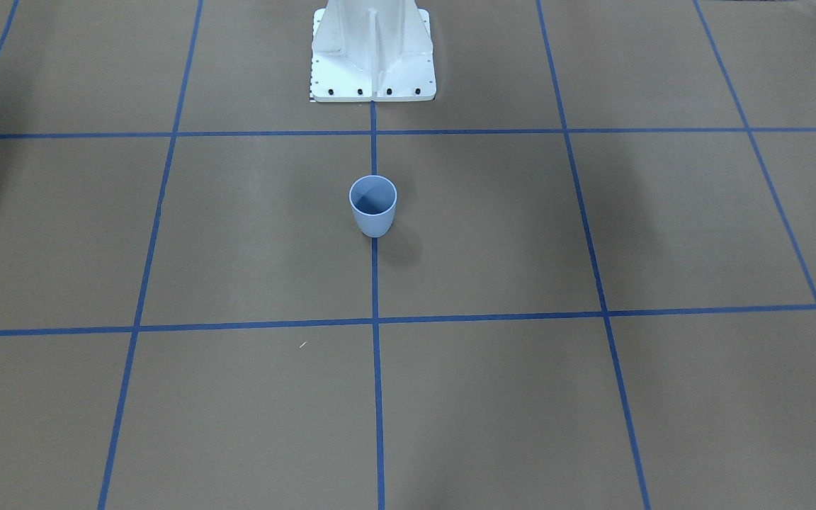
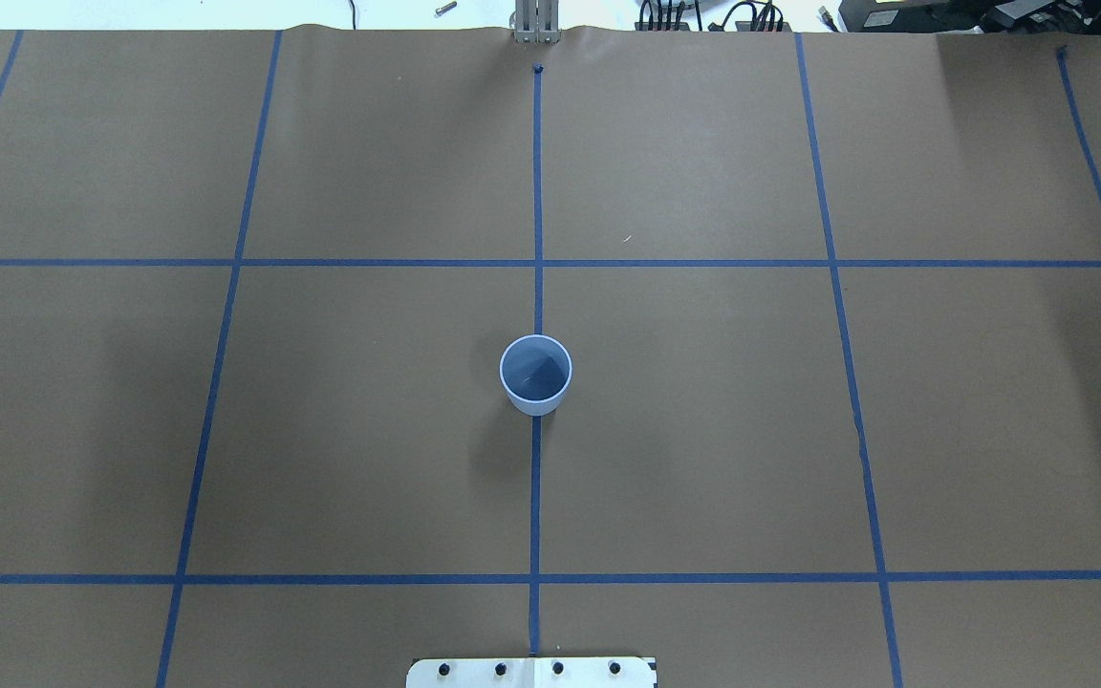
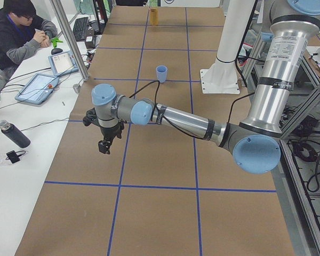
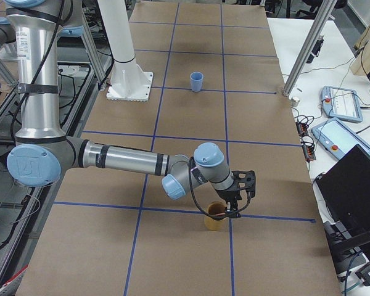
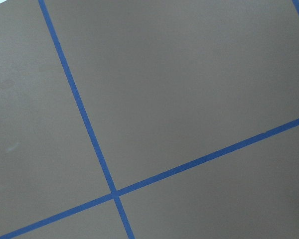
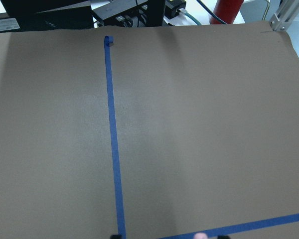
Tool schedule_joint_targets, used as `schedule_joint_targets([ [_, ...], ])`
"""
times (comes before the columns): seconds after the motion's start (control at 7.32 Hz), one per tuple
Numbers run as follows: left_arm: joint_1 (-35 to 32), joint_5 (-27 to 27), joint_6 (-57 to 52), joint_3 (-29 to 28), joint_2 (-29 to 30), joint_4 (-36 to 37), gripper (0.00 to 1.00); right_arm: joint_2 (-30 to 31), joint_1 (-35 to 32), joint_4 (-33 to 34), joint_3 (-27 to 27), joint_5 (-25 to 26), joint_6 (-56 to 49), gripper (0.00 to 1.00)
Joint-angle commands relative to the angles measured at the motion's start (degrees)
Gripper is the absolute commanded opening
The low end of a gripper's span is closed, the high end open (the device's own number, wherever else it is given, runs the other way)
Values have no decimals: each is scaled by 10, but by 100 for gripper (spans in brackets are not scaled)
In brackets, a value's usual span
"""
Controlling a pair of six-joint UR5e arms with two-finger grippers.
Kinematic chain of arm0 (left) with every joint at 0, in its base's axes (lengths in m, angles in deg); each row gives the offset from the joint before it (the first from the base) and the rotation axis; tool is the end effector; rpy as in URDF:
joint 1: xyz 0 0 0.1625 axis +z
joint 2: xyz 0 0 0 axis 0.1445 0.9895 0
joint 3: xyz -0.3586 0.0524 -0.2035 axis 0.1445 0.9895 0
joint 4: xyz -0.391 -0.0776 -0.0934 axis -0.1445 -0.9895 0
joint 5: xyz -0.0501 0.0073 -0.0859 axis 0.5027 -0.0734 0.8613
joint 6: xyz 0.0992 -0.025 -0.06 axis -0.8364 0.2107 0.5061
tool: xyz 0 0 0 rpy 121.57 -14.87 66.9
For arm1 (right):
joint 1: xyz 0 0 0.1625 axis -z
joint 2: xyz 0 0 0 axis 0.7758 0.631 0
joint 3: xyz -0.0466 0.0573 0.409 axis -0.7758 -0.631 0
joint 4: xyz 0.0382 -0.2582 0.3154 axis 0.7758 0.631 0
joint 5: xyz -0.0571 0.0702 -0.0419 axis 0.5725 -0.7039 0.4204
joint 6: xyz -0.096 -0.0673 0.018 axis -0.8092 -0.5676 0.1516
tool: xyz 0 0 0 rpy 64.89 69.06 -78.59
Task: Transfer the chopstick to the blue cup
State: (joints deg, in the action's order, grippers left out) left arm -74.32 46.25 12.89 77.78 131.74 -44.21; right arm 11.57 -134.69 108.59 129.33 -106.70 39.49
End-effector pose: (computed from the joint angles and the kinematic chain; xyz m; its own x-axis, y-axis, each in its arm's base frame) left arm 0.0199 -0.5832 0.5265 0.7031 0.3788 -0.6018 -0.2165 0.9201 0.3263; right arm 0.0246 -0.5218 0.6620 0.7706 0.1674 0.6150 -0.4016 0.8767 0.2646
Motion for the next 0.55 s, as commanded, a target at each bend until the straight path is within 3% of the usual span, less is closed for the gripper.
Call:
schedule_joint_targets([
  [0.0, 0, 0, 0, -1, 0, -1, 98, 2, 0, 0, 4, -1, 0, 12],
  [0.14, 1, 0, 1, -1, 0, -1, 98, 7, 0, -1, 7, -2, -2, 2],
  [0.41, 1, 0, 3, 0, 0, -1, 98, 26, -1, -1, 29, -4, -6, 0],
])
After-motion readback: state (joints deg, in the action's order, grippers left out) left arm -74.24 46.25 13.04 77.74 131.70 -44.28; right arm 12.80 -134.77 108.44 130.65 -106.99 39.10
